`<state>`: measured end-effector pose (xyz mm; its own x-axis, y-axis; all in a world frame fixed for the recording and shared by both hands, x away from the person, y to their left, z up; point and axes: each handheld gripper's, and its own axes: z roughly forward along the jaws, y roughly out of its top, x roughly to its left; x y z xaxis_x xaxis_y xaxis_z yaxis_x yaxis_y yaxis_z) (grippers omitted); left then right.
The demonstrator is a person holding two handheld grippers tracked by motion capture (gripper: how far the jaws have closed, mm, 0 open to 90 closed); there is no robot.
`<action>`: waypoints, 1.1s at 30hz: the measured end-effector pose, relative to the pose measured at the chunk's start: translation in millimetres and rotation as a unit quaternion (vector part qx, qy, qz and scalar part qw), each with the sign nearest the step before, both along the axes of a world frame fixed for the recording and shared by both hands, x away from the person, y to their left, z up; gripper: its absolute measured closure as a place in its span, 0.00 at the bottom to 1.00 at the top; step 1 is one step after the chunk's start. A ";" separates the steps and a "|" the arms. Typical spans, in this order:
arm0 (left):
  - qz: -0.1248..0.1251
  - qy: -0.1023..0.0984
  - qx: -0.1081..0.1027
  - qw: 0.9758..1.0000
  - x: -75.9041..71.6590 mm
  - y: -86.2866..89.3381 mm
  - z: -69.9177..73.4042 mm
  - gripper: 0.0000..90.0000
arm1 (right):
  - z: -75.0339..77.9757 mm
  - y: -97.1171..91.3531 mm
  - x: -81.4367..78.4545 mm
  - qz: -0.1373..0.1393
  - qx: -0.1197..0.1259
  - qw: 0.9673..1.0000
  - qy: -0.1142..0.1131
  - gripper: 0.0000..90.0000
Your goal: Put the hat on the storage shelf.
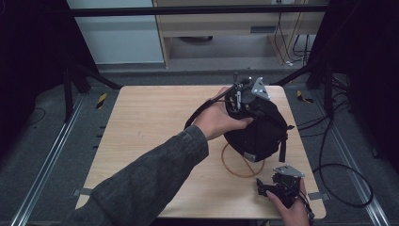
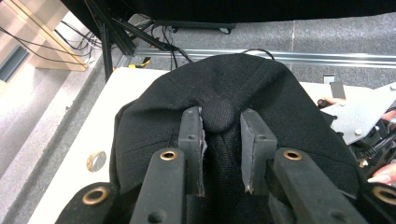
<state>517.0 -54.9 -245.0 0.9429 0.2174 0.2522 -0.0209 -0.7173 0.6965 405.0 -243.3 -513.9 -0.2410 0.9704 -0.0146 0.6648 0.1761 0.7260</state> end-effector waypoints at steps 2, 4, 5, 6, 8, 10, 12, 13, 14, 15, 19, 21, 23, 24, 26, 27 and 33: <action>-0.003 -0.001 0.004 1.000 -0.3 -0.9 -1.2 0.81 | 0.1 0.1 0.0 0.000 0.002 1.000 0.000 0.00; -0.003 0.000 0.002 1.000 -0.2 -0.9 -1.6 0.81 | 0.0 0.1 0.0 0.000 0.002 1.000 0.000 0.00; -0.003 0.000 0.001 1.000 -0.2 -1.0 -2.0 0.81 | 0.1 0.1 0.0 0.000 0.002 1.000 0.000 0.00; -0.003 -0.001 0.001 1.000 0.0 -1.0 -2.2 0.81 | 0.1 0.2 0.0 0.000 0.002 1.000 0.000 0.00; -0.002 0.001 -0.001 1.000 0.5 -1.1 -2.7 0.81 | 0.1 0.1 0.0 0.000 0.002 1.000 0.000 0.00; -0.001 0.002 -0.003 1.000 1.4 -1.2 -3.5 0.80 | 0.1 0.2 0.0 0.000 0.002 1.000 0.000 0.00; 0.000 0.002 -0.004 1.000 2.0 -1.5 -5.3 0.80 | 0.1 0.2 0.0 0.000 0.002 1.000 0.000 0.00; 0.001 0.003 -0.003 1.000 2.5 -1.1 -5.8 0.79 | 0.0 0.1 0.0 0.000 0.001 1.000 0.000 0.00; 0.000 0.004 -0.005 1.000 2.8 -0.8 -6.1 0.79 | 0.1 0.1 0.0 0.000 0.002 1.000 0.000 0.00; 0.000 0.005 -0.006 1.000 3.0 -0.6 -6.2 0.79 | 0.1 0.1 0.0 0.000 0.001 1.000 0.000 0.00; 0.000 0.005 -0.005 1.000 3.4 -0.1 -7.1 0.78 | 0.1 0.2 0.0 0.000 0.002 1.000 0.000 0.00; 0.000 0.006 -0.006 1.000 3.6 0.2 -7.5 0.77 | 0.1 0.3 -0.1 -0.001 0.003 1.000 0.001 0.00; 0.001 0.007 -0.006 1.000 3.5 0.4 -8.0 0.76 | 0.0 0.4 -0.1 -0.001 0.003 1.000 0.000 0.00; 0.001 0.007 -0.007 1.000 3.4 0.6 -8.5 0.75 | 0.0 0.4 -0.1 -0.001 0.003 1.000 0.001 0.00; 0.002 0.008 -0.006 1.000 3.6 1.6 -9.5 0.74 | 0.0 0.4 -0.1 -0.001 0.003 1.000 0.001 0.00; 0.003 0.009 -0.008 1.000 3.8 2.0 -10.3 0.74 | 0.0 0.4 -0.1 -0.001 0.003 1.000 0.000 0.00; 0.005 0.012 -0.004 1.000 4.8 3.9 -12.9 0.69 | 0.0 0.4 -0.1 -0.001 0.003 1.000 0.000 0.00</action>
<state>521.8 -51.0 -257.9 0.9461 0.2296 0.2283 0.0031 -0.7116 0.7026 405.0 -242.9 -513.9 -0.2396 0.9708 -0.0085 0.6657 0.1707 0.7264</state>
